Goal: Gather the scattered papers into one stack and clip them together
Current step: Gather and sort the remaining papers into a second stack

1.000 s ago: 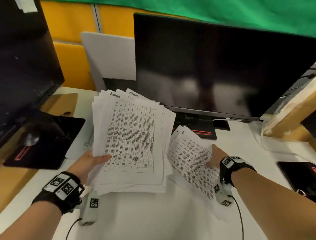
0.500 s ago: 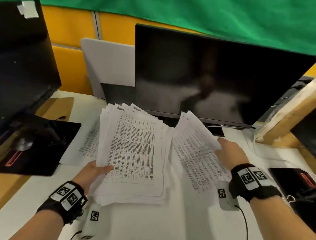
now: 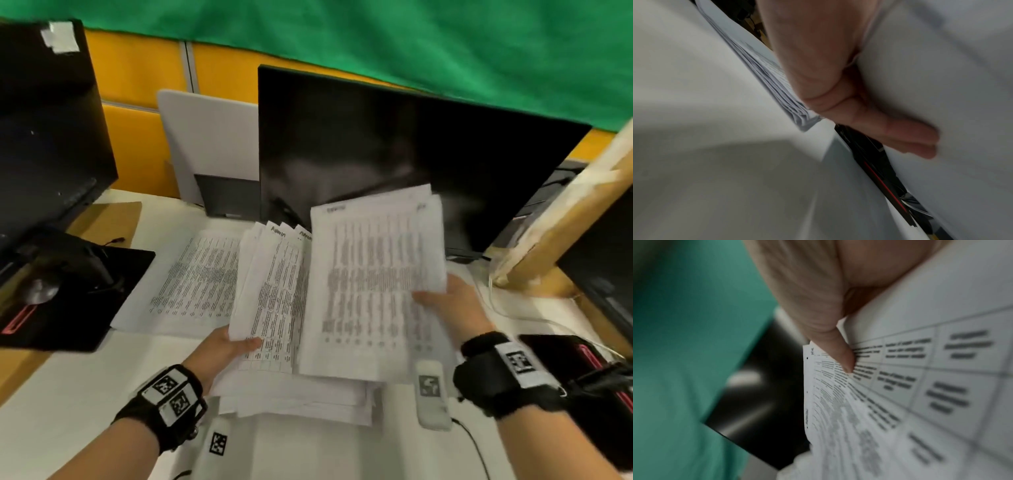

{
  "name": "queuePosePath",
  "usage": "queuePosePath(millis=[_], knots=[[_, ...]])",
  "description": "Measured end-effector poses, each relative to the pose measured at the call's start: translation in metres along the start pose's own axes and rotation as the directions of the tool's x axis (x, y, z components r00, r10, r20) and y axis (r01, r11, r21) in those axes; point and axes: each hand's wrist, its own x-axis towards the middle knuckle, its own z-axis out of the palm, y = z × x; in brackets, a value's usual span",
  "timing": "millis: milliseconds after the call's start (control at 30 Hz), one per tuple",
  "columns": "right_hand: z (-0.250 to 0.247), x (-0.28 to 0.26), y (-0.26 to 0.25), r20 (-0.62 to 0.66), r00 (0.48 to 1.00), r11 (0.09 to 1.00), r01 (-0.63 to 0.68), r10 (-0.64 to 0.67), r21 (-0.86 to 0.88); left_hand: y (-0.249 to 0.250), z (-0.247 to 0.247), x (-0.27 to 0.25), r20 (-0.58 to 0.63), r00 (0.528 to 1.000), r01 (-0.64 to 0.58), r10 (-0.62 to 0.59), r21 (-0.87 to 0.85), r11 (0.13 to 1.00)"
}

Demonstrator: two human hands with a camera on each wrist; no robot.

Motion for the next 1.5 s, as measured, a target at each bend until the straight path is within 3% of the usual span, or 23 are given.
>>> queuePosePath(millis=[100, 167, 267, 367, 433, 500, 700, 867, 1066, 1133, 1266, 1366, 1500], knots=[[0.027, -0.014, 0.03, 0.144, 0.98, 0.991, -0.133, 0.136, -0.032, 0.001, 0.009, -0.004, 0.017, 0.999, -0.032, 0.032, -0.041, 0.999], [0.036, -0.021, 0.045, 0.258, 0.954, 0.988, -0.146, 0.152, -0.04, 0.003, 0.014, -0.005, 0.007, 0.998, -0.065, 0.065, -0.05, 0.997], [0.03, -0.016, 0.059, 0.331, 0.93, 0.965, -0.218, 0.16, 0.144, 0.013, 0.02, -0.009, -0.007, 0.994, -0.113, 0.112, -0.048, 0.992], [0.019, -0.017, 0.056, 0.424, 0.886, 0.786, -0.394, 0.187, 0.477, 0.027, 0.03, -0.015, 0.035, 0.987, -0.151, 0.154, -0.084, 0.985], [0.015, -0.022, 0.051, 0.522, 0.831, 0.696, -0.49, 0.19, 0.525, 0.032, 0.04, -0.02, 0.095, 0.979, -0.166, 0.178, -0.123, 0.978], [0.013, -0.024, 0.052, 0.567, 0.802, 0.674, -0.525, 0.188, 0.52, 0.031, 0.05, -0.022, 0.165, 0.971, -0.148, 0.174, -0.158, 0.976], [0.002, -0.019, 0.049, 0.516, 0.852, 0.752, -0.395, 0.086, 0.528, 0.054, 0.049, -0.015, 0.22, 0.956, -0.168, 0.194, -0.13, 0.977], [-0.001, -0.011, 0.029, 0.293, 0.949, 0.856, -0.053, -0.117, 0.514, 0.101, 0.053, 0.001, 0.104, 0.945, -0.284, 0.311, -0.21, 0.936], [-0.026, 0.008, 0.01, 0.112, 0.945, 0.785, 0.184, -0.306, 0.592, 0.129, 0.059, 0.002, 0.111, 0.895, -0.405, 0.433, -0.208, 0.89], [-0.028, 0.01, 0.015, 0.132, 0.94, 0.776, 0.176, -0.316, 0.606, 0.119, 0.061, 0.009, 0.108, 0.909, -0.38, 0.404, -0.19, 0.905], [-0.014, 0.013, 0.04, 0.239, 0.953, 0.832, 0.024, -0.187, 0.554, 0.093, 0.064, 0.032, -0.018, 0.948, -0.316, 0.317, -0.164, 0.935], [-0.003, 0.016, 0.045, 0.254, 0.955, 0.809, -0.027, -0.153, 0.587, 0.098, 0.075, 0.029, -0.054, 0.938, -0.347, 0.343, -0.192, 0.918], [-0.003, 0.02, 0.031, 0.132, 0.973, 0.738, 0.051, -0.187, 0.673, 0.121, 0.084, 0.012, -0.078, 0.904, -0.427, 0.421, -0.238, 0.872]])
